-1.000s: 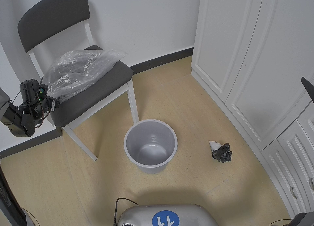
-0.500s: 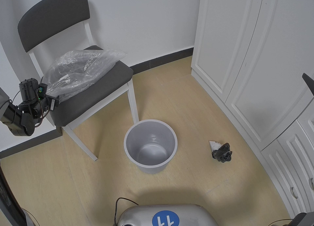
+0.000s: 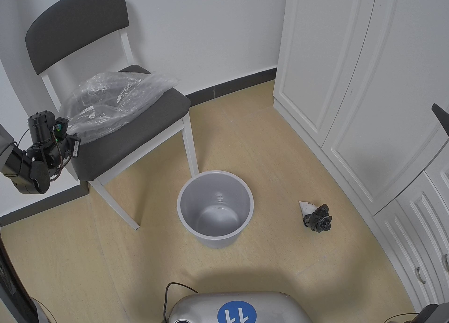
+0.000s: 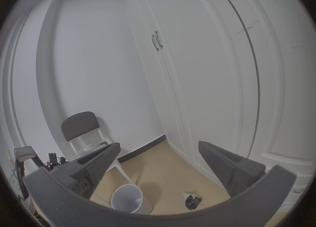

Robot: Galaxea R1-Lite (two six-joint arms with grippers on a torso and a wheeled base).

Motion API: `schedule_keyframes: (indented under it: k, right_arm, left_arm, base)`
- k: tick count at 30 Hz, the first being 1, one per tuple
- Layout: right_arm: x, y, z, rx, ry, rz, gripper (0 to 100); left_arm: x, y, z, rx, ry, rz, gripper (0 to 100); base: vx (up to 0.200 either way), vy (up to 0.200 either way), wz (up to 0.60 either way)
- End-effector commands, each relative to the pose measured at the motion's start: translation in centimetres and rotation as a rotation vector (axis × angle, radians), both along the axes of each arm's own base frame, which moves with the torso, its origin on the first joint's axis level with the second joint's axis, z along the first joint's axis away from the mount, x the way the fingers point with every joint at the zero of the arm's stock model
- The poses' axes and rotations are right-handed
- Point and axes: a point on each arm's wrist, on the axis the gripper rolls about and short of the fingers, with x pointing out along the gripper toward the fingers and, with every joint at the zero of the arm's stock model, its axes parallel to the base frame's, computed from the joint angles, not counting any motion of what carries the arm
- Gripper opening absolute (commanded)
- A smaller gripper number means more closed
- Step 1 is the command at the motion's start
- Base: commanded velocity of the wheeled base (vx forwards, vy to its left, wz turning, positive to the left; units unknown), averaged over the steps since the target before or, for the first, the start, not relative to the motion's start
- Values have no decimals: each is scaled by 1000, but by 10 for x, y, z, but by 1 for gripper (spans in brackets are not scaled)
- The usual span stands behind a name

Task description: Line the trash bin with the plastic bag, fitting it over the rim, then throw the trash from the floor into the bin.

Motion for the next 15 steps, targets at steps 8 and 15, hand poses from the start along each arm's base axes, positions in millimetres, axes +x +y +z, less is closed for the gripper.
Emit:
schedule_keyframes:
  k: [8, 15]
  right_arm:
    - [3, 1, -2, -3, 13, 1, 100]
    - [16, 3, -2, 33, 37, -13, 100]
  left_arm:
    - [-6, -5, -3, -40, -1, -19, 0]
    - [-35, -25, 7, -58, -54, -187, 0]
  base:
    - [0, 0, 0]
    - [0, 0, 0]
